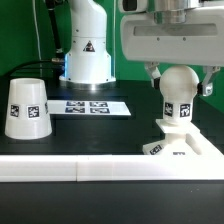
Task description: Assemble lamp
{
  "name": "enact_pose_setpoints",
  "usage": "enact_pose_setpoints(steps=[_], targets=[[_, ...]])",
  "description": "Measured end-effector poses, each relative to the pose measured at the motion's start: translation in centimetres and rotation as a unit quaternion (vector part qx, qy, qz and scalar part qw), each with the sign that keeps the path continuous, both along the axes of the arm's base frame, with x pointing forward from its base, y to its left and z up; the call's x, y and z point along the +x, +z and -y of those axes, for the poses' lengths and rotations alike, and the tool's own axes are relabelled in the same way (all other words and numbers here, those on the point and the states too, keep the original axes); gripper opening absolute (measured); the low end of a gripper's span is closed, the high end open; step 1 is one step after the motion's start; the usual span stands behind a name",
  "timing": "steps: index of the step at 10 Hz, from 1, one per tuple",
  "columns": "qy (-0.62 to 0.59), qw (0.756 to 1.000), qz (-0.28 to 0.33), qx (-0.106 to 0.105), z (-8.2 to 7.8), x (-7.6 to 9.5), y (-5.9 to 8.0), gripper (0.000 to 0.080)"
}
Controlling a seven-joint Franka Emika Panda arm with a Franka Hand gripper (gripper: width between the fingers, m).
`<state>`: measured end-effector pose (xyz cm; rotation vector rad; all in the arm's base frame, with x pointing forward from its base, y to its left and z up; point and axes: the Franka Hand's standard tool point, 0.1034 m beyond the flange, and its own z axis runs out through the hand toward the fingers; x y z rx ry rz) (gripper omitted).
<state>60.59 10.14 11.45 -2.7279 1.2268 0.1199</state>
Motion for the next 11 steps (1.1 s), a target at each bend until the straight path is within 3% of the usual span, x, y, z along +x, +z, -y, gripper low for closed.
enact_pose_setpoints(steps=[2, 8, 11], targets=[[0.146, 0.989, 0.027, -0.020, -0.23, 0.08, 0.39, 0.0699], [0.383, 0.921, 0.063, -0.022, 0.02, 0.17, 0.39, 0.0699], [0.488, 0.869, 0.080, -0.025, 0.09, 0.32, 0.39, 0.0699]])
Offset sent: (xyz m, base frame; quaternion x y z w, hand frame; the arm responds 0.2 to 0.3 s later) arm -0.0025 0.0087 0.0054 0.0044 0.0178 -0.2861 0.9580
